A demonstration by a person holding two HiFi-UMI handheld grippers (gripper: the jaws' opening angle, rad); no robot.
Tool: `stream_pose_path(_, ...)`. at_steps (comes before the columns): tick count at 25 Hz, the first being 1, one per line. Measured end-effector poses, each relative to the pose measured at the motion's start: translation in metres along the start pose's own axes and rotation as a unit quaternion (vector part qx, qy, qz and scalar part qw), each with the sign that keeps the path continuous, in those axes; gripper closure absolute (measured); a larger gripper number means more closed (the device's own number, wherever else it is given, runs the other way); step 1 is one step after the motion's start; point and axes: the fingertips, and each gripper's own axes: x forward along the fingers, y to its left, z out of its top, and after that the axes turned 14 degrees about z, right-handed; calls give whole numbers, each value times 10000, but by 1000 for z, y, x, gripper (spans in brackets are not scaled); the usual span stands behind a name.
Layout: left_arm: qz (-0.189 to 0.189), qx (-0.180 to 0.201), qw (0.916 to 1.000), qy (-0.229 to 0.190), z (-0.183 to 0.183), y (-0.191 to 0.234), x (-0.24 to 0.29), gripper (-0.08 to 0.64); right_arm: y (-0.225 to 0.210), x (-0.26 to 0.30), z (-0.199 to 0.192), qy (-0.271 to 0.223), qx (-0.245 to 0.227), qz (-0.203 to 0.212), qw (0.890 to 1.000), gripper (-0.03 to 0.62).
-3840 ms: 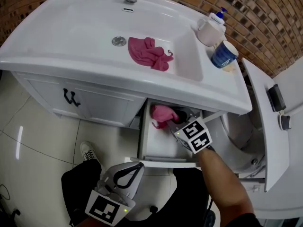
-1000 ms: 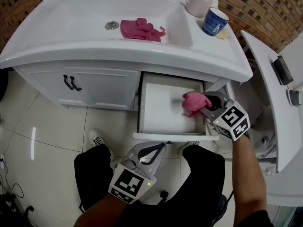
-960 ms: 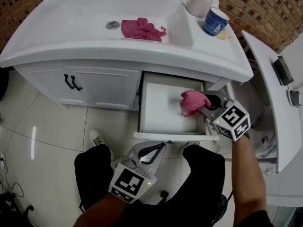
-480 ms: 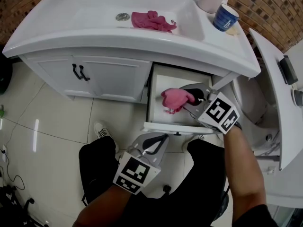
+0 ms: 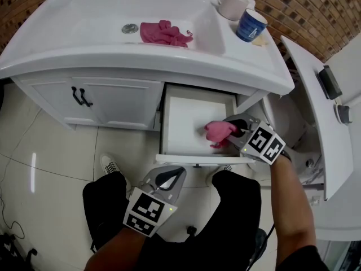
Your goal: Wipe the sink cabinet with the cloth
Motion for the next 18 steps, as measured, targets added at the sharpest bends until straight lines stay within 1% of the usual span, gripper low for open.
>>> stream_pose_path(5,-75,73,9999,-12,0,-6,0,554,-4,-26,-21,112,135,-190,9997,511)
stream_pose_path(7,-78,66,9999,-30,0,-6,0,554,-7,-37,-19,-26,261,-286,9992,511)
stream_pose_path(8,-81,57,9999,-44,0,-6,-1,554,-8,-43,-13,-196,344,-314,9987,511)
stream_pose_path(10,-96,35,9999,-84,1,-5,-2,554,-5,-55,13,-747,528,-239,9955,511)
stream_pose_path(12,-100,4,9999,-125,1,-4,-3,554,1,-60,48,-1312,613,-4,9895,511)
stream_pose_path(13,-97,-17,9999,-142,2,-3,-4,554,5,-59,64,-1503,590,100,9868,511)
stream_pose_path(16,-95,-62,9998,-186,3,-3,-8,554,17,-52,104,-1867,437,299,9810,511)
stream_pose_path(18,-74,-52,9998,-195,2,-2,-10,554,28,-45,128,-1995,251,418,9787,509)
